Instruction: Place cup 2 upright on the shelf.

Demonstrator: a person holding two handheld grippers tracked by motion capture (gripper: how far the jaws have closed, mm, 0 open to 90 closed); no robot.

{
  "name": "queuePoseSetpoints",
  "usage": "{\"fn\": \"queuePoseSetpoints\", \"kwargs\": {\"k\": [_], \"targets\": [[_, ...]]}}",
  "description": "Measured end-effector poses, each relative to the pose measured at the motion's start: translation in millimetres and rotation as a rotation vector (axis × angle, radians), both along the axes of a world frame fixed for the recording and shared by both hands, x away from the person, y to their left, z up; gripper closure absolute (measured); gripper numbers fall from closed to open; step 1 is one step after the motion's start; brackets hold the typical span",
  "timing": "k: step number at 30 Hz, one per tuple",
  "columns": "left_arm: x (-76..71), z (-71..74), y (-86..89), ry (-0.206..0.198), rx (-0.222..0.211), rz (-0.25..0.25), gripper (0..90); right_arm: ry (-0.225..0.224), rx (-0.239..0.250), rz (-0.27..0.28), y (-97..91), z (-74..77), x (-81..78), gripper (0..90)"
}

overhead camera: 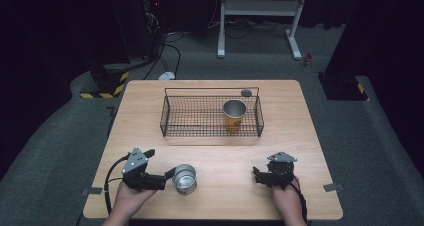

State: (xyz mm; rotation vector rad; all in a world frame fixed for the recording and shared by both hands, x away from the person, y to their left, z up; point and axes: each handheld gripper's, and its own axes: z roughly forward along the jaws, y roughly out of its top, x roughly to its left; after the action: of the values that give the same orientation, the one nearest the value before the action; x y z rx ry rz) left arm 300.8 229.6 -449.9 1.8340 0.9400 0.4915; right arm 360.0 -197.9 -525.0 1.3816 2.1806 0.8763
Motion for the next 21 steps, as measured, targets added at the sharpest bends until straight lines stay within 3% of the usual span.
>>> {"fn": "queuePoseSetpoints", "kwargs": {"k": [11, 21], "targets": [[-8.1, -3.3, -23.8, 0.001, -0.004, -0.069, 0.5, 0.000, 0.000, 0.001, 0.0, 0.0, 0.1, 9.2], [-9.5, -8.0, -31.4, -0.005, 0.003, -0.107, 0.4, 0.000, 0.000, 0.001, 0.0, 0.0, 0.1, 9.2]]}}
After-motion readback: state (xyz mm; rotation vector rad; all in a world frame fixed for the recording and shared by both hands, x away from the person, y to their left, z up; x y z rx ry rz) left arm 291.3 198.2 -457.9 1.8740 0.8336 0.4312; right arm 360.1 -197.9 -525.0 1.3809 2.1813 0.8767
